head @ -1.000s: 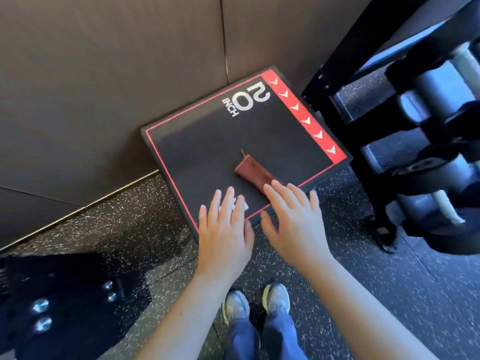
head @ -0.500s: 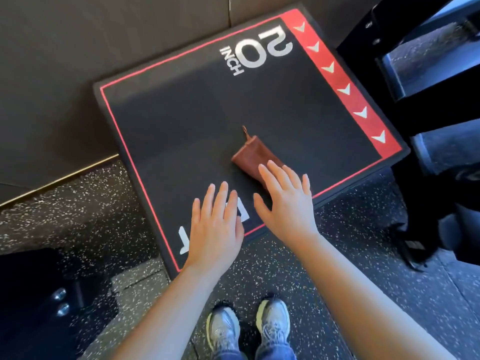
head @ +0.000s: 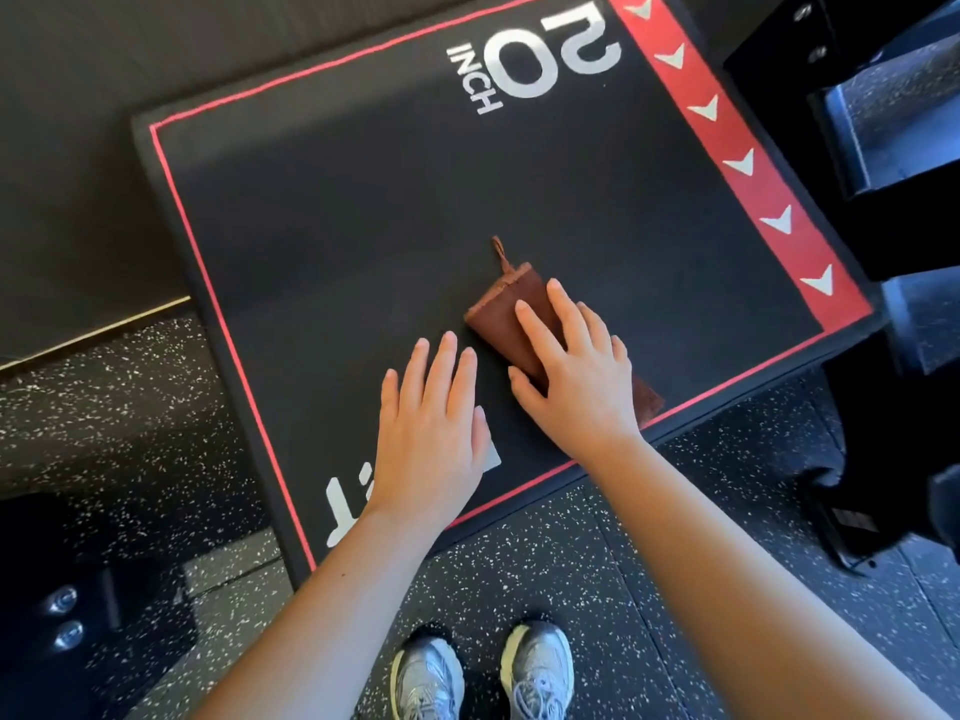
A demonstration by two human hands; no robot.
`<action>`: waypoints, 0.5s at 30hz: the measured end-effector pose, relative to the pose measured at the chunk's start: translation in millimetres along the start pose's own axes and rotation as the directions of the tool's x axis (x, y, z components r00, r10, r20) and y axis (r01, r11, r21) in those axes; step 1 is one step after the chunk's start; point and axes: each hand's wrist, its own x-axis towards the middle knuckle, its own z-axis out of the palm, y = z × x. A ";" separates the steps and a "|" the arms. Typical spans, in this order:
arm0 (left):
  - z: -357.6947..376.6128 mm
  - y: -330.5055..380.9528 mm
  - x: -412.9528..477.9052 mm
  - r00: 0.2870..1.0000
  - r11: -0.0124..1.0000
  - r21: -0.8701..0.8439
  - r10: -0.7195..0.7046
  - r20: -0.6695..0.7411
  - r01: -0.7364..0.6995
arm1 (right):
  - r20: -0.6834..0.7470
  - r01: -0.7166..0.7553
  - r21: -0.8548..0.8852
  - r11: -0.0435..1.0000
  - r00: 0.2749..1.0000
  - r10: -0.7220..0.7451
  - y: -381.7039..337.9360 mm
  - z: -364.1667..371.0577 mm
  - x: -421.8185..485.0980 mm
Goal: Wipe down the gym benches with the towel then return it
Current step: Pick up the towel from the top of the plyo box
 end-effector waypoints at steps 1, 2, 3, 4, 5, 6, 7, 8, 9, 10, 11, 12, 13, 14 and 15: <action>1.4 -0.1 0.8 1.000 1.000 -0.002 0.005 -0.006 -0.005 | -0.002 0.003 -0.009 1.000 1.000 -0.003 0.8 0.6 0.1; 2.8 -0.2 1.6 1.000 1.000 -0.005 0.009 -0.011 -0.009 | -0.007 0.003 -0.010 1.000 1.000 -0.004 1.3 1.1 0.0; 4.0 0.0 2.2 1.000 1.000 -0.007 0.012 -0.014 -0.012 | -0.012 0.004 -0.009 1.000 1.000 -0.004 1.2 1.5 -0.3; 5.0 0.0 2.7 1.000 1.000 -0.009 0.011 -0.017 -0.012 | -0.016 0.006 -0.013 1.000 1.000 -0.006 0.7 1.8 -0.4; 5.9 0.0 3.0 1.000 1.000 -0.011 0.009 -0.019 -0.009 | -0.023 0.009 -0.025 1.000 1.000 -0.010 0.4 2.0 -0.4; 6.6 0.1 3.4 1.000 1.000 -0.016 0.004 -0.020 -0.004 | -0.036 0.013 -0.039 0.999 0.999 -0.014 0.4 2.0 -0.2; 7.1 0.2 3.8 1.000 1.000 -0.022 -0.001 -0.019 0.001 | -0.054 0.015 -0.049 0.999 0.998 -0.017 0.7 2.0 0.1; 7.5 0.2 4.1 1.000 1.000 -0.026 -0.006 -0.018 0.005 | -0.073 0.014 -0.052 0.999 0.997 -0.018 0.9 2.1 0.4; 7.7 0.3 4.4 1.000 1.000 -0.029 -0.010 -0.016 0.009 | -0.084 0.012 -0.048 0.999 0.996 -0.016 0.9 2.1 0.6; 7.8 0.2 4.6 1.000 0.999 -0.030 -0.013 -0.015 0.012 | -0.087 0.007 -0.038 0.999 0.996 -0.010 0.8 2.2 0.7; 7.9 0.3 4.8 1.000 0.999 -0.032 -0.016 -0.012 0.015 | -0.087 0.000 -0.024 1.000 0.996 -0.002 0.7 2.2 1.0; 7.8 0.6 4.9 1.000 0.999 -0.038 -0.019 -0.009 0.019 | -0.088 -0.005 -0.009 1.000 0.996 0.004 0.7 2.0 1.2; 7.6 1.1 4.6 1.000 0.999 -0.046 -0.024 -0.003 0.024 | -0.089 -0.008 0.007 1.000 0.996 0.008 0.8 1.7 1.4; 7.3 1.7 4.2 1.000 0.998 -0.052 -0.030 0.001 0.030 | -0.088 -0.008 0.027 1.000 0.996 0.011 0.9 1.1 1.8; 6.9 2.3 3.4 0.999 0.998 -0.057 -0.034 0.005 0.035 | -0.083 -0.008 0.052 0.999 0.996 0.012 1.1 0.4 2.2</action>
